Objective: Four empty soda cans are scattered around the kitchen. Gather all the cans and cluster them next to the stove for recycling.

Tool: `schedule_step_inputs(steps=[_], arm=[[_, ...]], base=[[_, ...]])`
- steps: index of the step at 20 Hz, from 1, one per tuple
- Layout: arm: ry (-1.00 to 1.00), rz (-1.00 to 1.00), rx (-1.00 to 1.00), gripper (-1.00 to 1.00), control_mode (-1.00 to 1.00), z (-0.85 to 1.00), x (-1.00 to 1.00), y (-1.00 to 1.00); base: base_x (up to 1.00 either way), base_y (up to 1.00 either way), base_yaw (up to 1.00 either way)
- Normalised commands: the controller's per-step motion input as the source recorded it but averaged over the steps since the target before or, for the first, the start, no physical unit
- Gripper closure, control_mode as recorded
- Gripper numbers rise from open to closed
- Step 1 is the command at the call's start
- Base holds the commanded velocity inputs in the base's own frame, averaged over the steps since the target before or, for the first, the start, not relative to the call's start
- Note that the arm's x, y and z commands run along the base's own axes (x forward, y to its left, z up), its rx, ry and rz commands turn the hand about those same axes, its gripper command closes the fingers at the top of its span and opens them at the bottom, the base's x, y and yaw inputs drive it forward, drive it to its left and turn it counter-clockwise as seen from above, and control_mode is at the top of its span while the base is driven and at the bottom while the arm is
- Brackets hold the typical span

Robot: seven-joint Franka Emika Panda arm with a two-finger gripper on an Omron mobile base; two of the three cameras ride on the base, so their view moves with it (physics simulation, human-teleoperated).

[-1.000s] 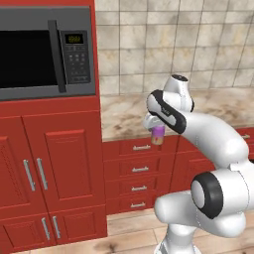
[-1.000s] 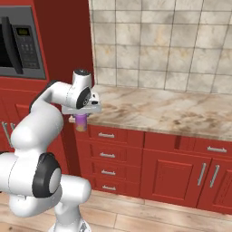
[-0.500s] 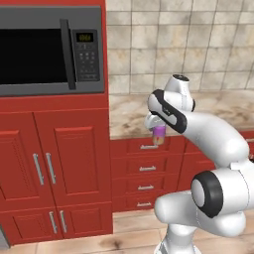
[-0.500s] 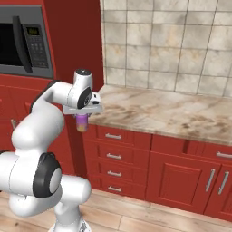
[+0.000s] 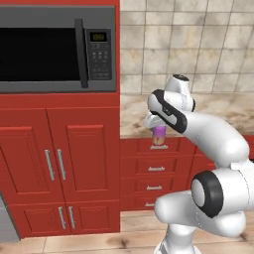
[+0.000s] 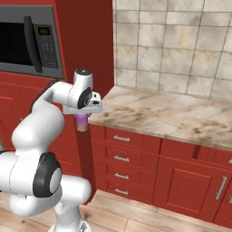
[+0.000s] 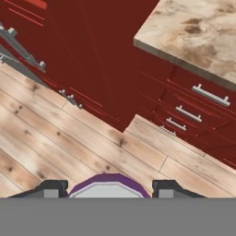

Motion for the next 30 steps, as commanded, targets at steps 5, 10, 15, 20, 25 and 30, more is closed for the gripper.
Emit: schedule_step_inputs(steps=[5,10,15,20,25,30], arm=[[0.0,0.0,0.0,1.0,1.0,0.0,0.0,0.0],[0.0,0.0,0.0,1.0,1.0,0.0,0.0,0.0],[0.0,0.0,0.0,1.0,1.0,0.0,0.0,0.0],[0.0,0.0,0.0,1.0,1.0,0.0,0.0,0.0],[0.0,0.0,0.0,1.0,1.0,0.0,0.0,0.0],[0.0,0.0,0.0,1.0,1.0,0.0,0.0,0.0]], base=[[-0.08,0.0,0.3],[-0.1,0.0,0.31],[-0.1,0.0,0.32],[-0.13,0.0,0.32],[-0.15,0.0,0.31],[-0.15,0.0,0.31]])
